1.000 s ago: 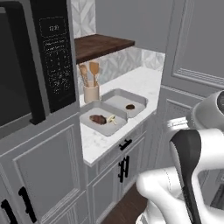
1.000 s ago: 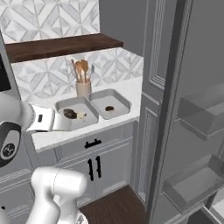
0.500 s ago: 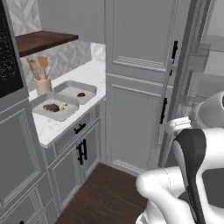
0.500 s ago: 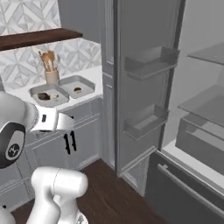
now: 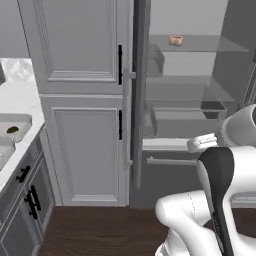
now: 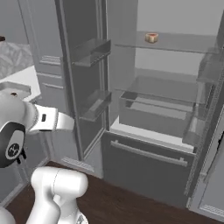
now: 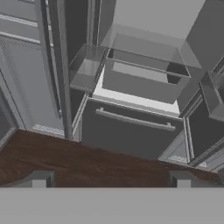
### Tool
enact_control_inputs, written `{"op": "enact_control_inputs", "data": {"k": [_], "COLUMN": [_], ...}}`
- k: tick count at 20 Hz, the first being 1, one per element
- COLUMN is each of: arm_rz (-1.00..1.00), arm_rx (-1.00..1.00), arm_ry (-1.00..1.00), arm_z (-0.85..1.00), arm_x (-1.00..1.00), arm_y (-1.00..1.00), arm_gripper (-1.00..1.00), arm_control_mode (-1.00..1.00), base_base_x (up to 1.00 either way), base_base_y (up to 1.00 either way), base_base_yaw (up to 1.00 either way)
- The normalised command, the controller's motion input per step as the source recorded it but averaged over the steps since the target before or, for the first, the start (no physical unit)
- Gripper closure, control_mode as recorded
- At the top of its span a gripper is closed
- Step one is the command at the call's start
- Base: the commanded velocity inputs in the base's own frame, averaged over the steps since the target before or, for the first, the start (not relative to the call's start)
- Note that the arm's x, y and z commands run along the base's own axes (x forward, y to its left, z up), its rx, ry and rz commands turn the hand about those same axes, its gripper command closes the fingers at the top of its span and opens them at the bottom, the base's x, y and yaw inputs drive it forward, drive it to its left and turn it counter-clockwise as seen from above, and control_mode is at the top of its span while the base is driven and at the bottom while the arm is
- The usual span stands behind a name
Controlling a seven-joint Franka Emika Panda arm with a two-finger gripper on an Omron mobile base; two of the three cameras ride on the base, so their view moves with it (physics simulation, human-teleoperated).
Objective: Place one mushroom and one steak in each tupperware on the nearby counter, to pack two identical lunches.
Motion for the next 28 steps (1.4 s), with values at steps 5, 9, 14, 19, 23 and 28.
{"op": "enact_control_inputs", "data": {"k": [5, 9, 14, 19, 23, 28], "arm_rz": [0.00, 0.00, 0.00, 0.00, 0.00, 0.00], "arm_rx": [0.00, 0.00, 0.00, 0.00, 0.00, 0.00], "arm_ry": [0.00, 0.00, 0.00, 0.00, 0.00, 0.00], "arm_z": [0.00, 0.00, 0.00, 0.00, 0.00, 0.00], "arm_x": [0.00, 0.00, 0.00, 0.00, 0.00, 0.00], "arm_y": [0.00, 0.00, 0.00, 0.00, 0.00, 0.00], "arm_gripper": [-1.00, -1.00, -1.00, -1.00, -1.00, -1.00], "arm_control_mode": [1.00, 1.00, 1.00, 1.00, 1.00, 1.00], "base_base_x": [-0.21, -0.16, 0.07, 0.38, 0.74, 0.97], "base_base_y": [0.00, 0.00, -0.07, -0.43, -0.42, 0.14], "base_base_yaw": [-0.67, -0.54, -0.12, 0.05, 0.12, 0.02]}}
